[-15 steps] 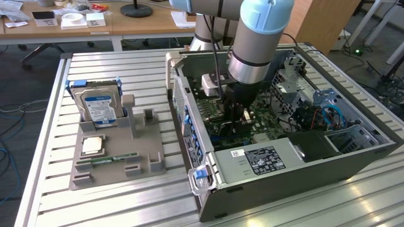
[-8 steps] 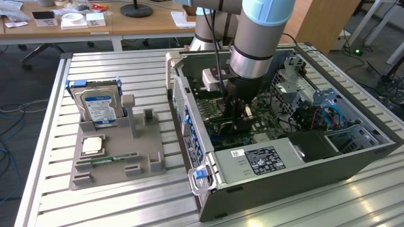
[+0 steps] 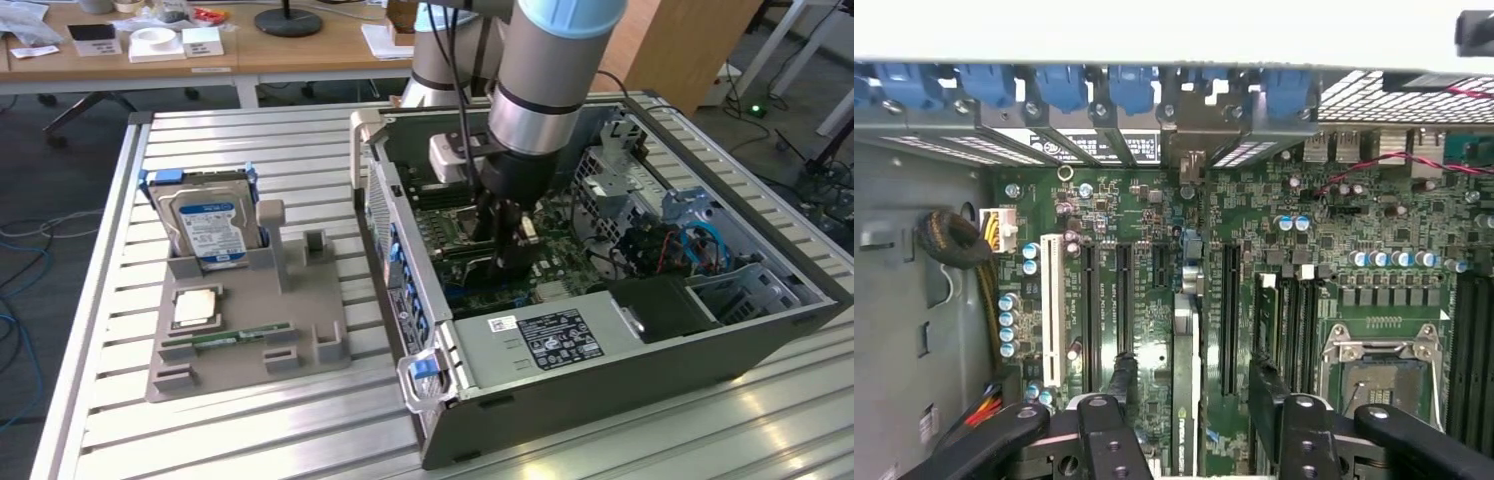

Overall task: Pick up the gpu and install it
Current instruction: 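Insert the gpu into the slot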

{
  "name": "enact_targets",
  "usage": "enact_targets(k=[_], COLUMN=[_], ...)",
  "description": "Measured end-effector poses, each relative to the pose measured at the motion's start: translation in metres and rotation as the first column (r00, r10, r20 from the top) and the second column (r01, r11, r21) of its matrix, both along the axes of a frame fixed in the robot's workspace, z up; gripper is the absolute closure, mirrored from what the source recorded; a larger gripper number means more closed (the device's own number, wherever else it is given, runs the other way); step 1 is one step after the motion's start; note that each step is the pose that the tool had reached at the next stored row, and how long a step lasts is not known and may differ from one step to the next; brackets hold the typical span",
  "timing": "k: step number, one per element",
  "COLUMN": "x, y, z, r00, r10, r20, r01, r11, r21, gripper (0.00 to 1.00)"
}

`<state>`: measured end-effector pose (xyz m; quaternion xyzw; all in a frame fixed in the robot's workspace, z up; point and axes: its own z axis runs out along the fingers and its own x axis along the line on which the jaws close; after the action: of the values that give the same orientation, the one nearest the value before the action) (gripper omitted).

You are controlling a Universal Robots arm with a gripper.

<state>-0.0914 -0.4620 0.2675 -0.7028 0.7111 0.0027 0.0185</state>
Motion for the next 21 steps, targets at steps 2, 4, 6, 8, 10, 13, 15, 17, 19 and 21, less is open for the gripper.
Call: enact_targets(k=[2,4,6,8,10,13,15,17,19,21], x=[0.000,0.000,0.000,0.000,0.000,0.000,0.000,0.000,0.000,0.000], y=[0.0000,0.0000,0.0000,0.0000,0.0000,0.0000,0.0000,0.0000,0.0000,0.0000], z=[0.0037,0.0072,0.0102,0.0134,0.0170,0.0222,0.0257,0.0292,0.0331,0.0375], r00=[1.0000,1.0000,1.0000,1.0000,1.0000,1.0000,1.0000,1.0000,1.0000,1.0000], r10=[0.000,0.000,0.000,0.000,0.000,0.000,0.000,0.000,0.000,0.000], r20=[0.0000,0.0000,0.0000,0.0000,0.0000,0.0000,0.0000,0.0001,0.0000,0.0000], r01=[0.000,0.000,0.000,0.000,0.000,0.000,0.000,0.000,0.000,0.000], r11=[1.0000,1.0000,1.0000,1.0000,1.0000,1.0000,1.0000,1.0000,1.0000,1.0000], r21=[0.0001,0.0000,0.0000,0.0000,0.0000,0.0001,0.0000,0.0001,-0.0001,0.0000], gripper=[0.43,0.43,0.43,0.43,0.43,0.43,0.43,0.43,0.43,0.43])
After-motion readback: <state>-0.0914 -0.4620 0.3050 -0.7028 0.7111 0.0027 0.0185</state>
